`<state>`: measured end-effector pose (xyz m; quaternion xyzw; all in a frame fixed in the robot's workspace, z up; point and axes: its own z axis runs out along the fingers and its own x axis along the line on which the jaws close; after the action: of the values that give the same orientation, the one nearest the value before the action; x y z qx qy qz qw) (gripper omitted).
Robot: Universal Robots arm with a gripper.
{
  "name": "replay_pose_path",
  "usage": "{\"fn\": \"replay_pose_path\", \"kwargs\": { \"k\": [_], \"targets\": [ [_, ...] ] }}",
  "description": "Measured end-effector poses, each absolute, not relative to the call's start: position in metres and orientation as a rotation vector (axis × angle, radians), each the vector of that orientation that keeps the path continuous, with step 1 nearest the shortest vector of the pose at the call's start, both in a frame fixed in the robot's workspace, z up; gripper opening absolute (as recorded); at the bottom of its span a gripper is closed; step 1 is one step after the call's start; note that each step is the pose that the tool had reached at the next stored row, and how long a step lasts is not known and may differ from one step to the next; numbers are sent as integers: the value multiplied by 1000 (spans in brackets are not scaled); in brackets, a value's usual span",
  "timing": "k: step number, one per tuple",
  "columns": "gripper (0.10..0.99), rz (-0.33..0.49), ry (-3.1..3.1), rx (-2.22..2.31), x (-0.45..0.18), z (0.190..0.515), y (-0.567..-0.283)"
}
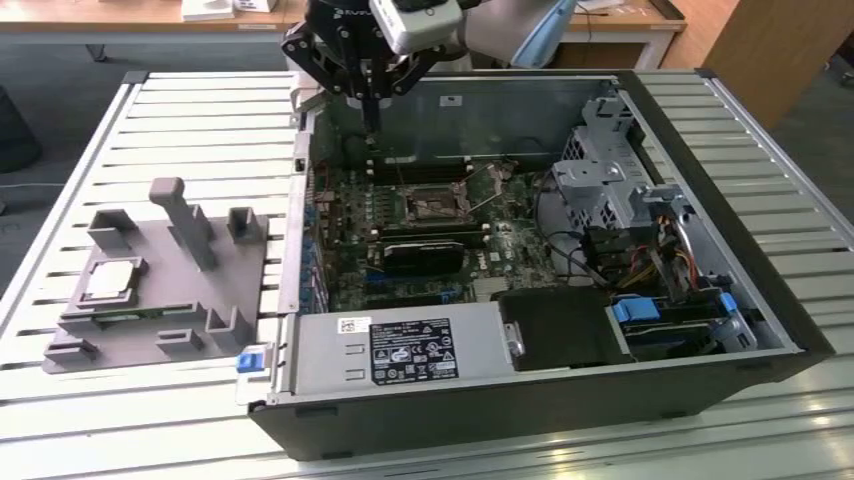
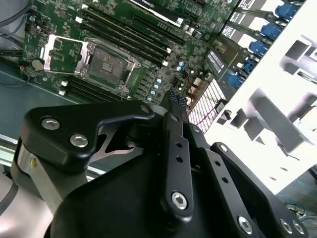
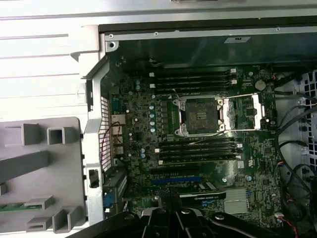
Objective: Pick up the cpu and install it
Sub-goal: 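Reach for the cpu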
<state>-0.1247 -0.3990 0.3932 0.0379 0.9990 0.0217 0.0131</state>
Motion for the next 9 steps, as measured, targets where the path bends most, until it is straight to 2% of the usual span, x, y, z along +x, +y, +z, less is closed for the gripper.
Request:
{"fn": "replay_pose_path", "kwargs": {
  "k": [9],
  "targets": [
    [106,68,3112,118,-131,393,-399]
  ]
}}
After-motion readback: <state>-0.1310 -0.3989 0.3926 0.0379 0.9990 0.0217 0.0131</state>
